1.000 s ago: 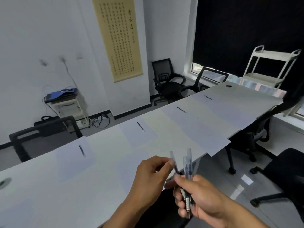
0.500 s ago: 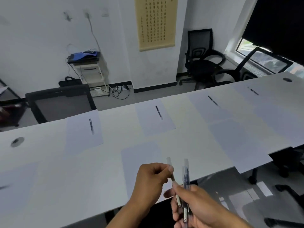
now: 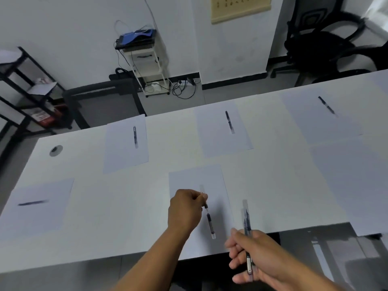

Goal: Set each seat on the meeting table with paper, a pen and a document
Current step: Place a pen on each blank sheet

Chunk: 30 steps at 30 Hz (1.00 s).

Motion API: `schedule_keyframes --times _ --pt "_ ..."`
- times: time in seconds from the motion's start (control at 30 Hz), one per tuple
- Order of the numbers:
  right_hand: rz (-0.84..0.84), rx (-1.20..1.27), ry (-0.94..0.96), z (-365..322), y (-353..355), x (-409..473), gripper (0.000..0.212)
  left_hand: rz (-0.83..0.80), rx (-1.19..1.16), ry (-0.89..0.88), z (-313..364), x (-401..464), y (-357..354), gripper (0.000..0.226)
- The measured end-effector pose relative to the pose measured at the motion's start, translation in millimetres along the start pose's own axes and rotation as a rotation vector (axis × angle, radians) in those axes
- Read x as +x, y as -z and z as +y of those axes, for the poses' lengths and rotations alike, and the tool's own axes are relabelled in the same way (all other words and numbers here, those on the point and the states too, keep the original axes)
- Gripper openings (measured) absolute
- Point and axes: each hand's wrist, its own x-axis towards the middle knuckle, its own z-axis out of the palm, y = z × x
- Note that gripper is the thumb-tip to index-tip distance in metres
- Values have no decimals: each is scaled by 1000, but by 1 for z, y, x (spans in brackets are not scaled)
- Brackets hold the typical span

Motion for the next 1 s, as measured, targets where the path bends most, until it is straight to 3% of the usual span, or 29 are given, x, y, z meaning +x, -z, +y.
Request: schedule_keyframes --times 0.27,0.47,0.6,0.8,1.0 --pt "10 17 -44 1 18 23 47 60 150 130 -26 57 -28 38" --pt "4 29 -97 6 27 33 45 61 299 80 -32 69 -46 32" --pt "-9 37 -109 5 30 40 44 66 315 56 -39 77 -52 40" --pt "-13 41 -84 -1 30 46 44 47 319 74 -43 82 -54 22" --pt "0 36 -68 -8 29 46 44 32 281 87 -45 86 -52 28"
